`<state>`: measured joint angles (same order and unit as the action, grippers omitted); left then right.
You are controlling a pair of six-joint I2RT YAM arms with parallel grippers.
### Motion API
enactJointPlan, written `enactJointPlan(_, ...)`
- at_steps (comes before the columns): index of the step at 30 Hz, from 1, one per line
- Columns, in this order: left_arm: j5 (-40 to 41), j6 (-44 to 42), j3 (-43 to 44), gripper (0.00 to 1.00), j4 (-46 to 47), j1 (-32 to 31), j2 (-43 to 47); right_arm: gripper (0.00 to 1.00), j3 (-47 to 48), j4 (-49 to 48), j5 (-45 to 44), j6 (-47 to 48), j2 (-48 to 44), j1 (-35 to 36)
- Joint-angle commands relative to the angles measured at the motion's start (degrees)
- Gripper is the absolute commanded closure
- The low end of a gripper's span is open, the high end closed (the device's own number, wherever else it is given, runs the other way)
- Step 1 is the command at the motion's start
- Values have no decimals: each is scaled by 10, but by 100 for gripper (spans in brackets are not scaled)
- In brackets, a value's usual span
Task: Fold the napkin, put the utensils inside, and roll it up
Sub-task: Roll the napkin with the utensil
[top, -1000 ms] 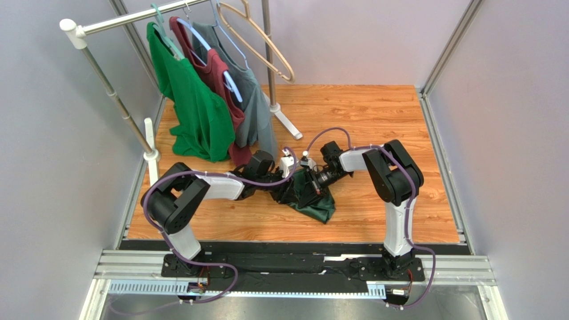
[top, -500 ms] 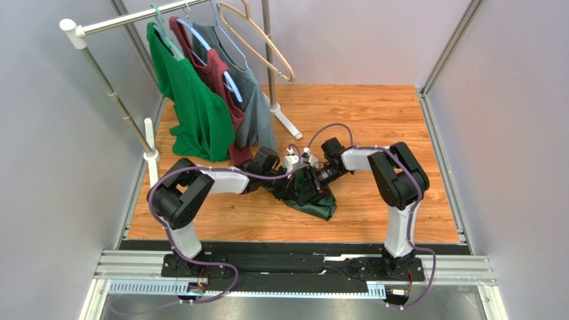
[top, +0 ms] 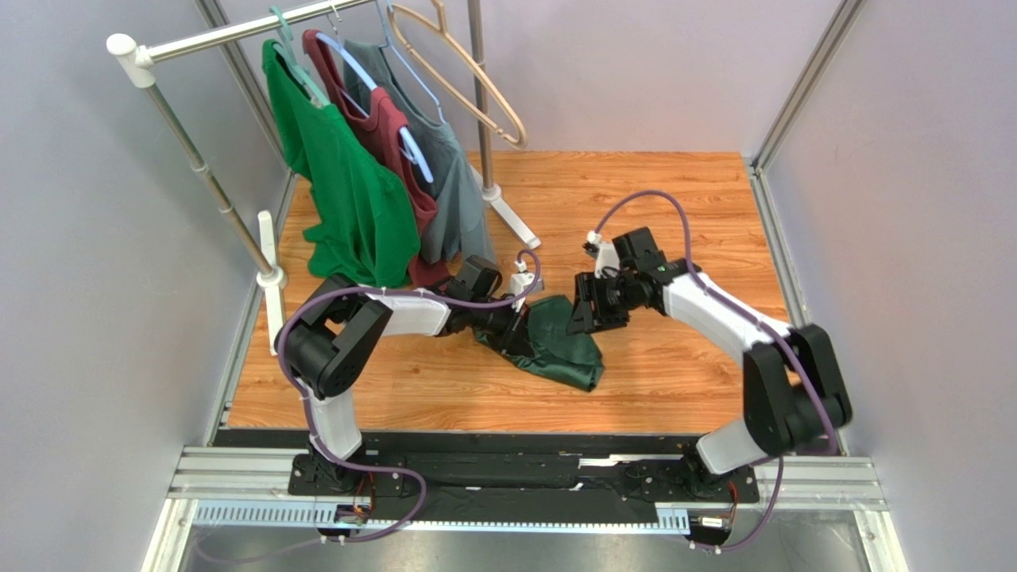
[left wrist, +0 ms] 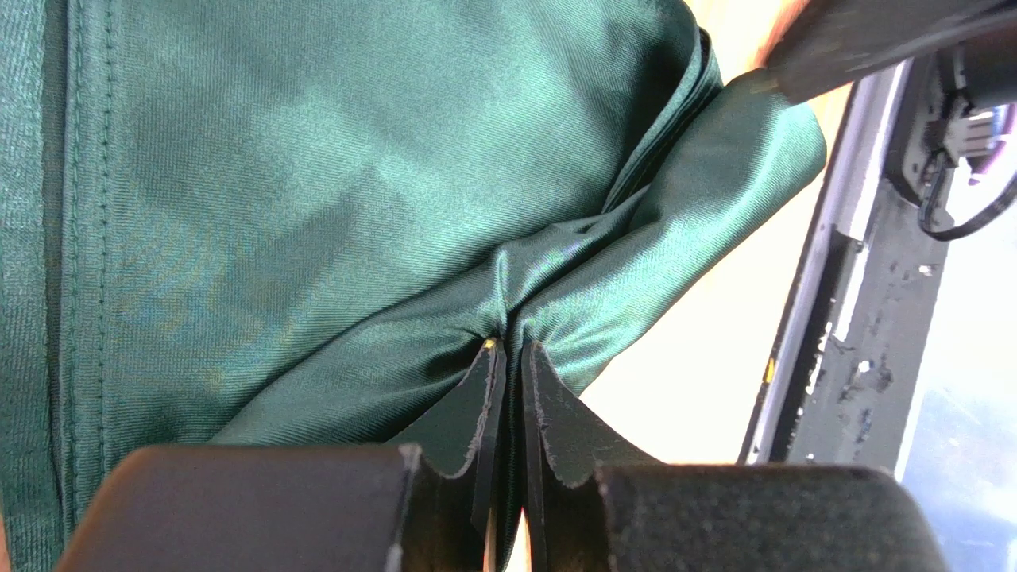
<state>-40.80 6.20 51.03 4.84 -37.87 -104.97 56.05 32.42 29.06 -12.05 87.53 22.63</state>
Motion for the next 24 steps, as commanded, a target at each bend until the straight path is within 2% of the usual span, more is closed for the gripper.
enactJointPlan(1,10,-9,6,90,-72,17,-30,50,-73,-15,-108,-48,-118,20)
enactJointPlan(3,-2,-14,22,91,-94,23,-43,50,-106,-33,-133,-41,-171,70)
enactJointPlan(7,-14,-22,48,91,-142,30,-56,50,-122,-52,-271,-22,-209,187)
enactJointPlan(11,-21,-30,75,91,-181,40,-65,49,-113,-65,-341,-1,-179,262)
enactJointPlan(17,-30,-37,110,92,-222,42,-76,50,-68,-67,-375,31,-87,312)
enactJointPlan(24,-37,-43,130,93,-251,42,-93,51,-50,-80,-379,61,-36,339)
